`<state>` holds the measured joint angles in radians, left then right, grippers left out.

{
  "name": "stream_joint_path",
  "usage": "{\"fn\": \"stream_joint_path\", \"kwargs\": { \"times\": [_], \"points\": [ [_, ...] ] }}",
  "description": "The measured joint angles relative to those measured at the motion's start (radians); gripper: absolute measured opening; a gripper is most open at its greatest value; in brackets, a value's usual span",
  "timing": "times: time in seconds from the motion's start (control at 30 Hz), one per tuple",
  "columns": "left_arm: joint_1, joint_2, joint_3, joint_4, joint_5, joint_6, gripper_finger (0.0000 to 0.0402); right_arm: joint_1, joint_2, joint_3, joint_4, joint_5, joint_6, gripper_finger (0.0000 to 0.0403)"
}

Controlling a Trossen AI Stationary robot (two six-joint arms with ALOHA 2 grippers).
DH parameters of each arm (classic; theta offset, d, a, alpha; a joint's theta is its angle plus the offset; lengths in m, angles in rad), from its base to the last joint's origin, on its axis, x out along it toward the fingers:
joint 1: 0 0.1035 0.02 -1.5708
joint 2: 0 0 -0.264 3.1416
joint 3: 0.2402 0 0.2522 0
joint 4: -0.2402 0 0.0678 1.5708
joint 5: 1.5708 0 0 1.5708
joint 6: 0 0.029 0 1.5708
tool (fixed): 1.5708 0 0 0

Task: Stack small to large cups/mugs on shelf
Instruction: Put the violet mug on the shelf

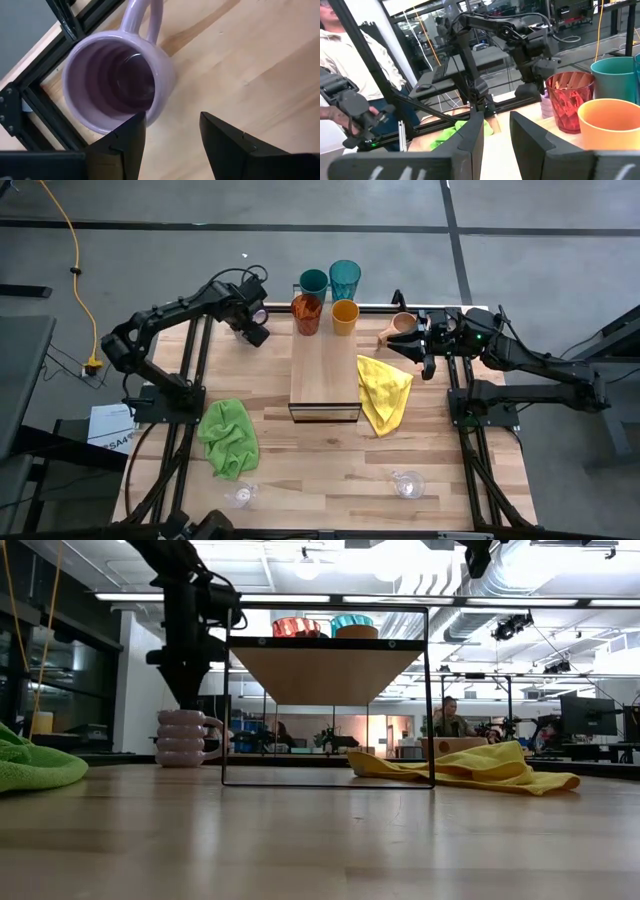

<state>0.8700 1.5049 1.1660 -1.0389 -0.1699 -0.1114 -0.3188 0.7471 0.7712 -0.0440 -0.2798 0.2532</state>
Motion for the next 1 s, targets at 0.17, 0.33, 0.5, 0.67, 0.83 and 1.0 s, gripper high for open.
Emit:
{"fn": "stream_joint_path", "kwargs": {
  "times": [0.17, 0.33, 0.5, 0.67, 0.83, 1.0],
  "points": [
    [0.002, 0.034, 0.0, -0.001, -0.027, 0.013, 0.0172, 0.0, 0.0, 0.0, 0.0, 0.0, 0.019, 0.0085],
    [0.001, 0.054, 0.0, 0.021, -0.067, 0.014, 0.0172, 0.0, 0.0, 0.0, 0.0, 0.0, 0.019, 0.0085],
    [0.001, 0.068, 0.0, 0.034, -0.072, 0.018, 0.0172, 0.0, 0.0, 0.0, 0.0, 0.0, 0.031, 0.0085],
    [0.001, 0.107, 0.0, 0.014, -0.071, 0.031, 0.0172, 0.0, 0.0, 0.0, 0.0, 0.0, 0.042, 0.0085],
    [0.0, 0.121, 0.0, 0.017, -0.074, 0.029, 0.0172, 0.0, 0.0, 0.0, 0.0, 0.0, 0.044, 0.0085],
    [0.0, 0.121, 0.0, 0.018, -0.077, 0.03, 0.0172, 0.0, 0.0, 0.0, 0.0, 0.0, 0.043, 0.0085]
  ]
}}
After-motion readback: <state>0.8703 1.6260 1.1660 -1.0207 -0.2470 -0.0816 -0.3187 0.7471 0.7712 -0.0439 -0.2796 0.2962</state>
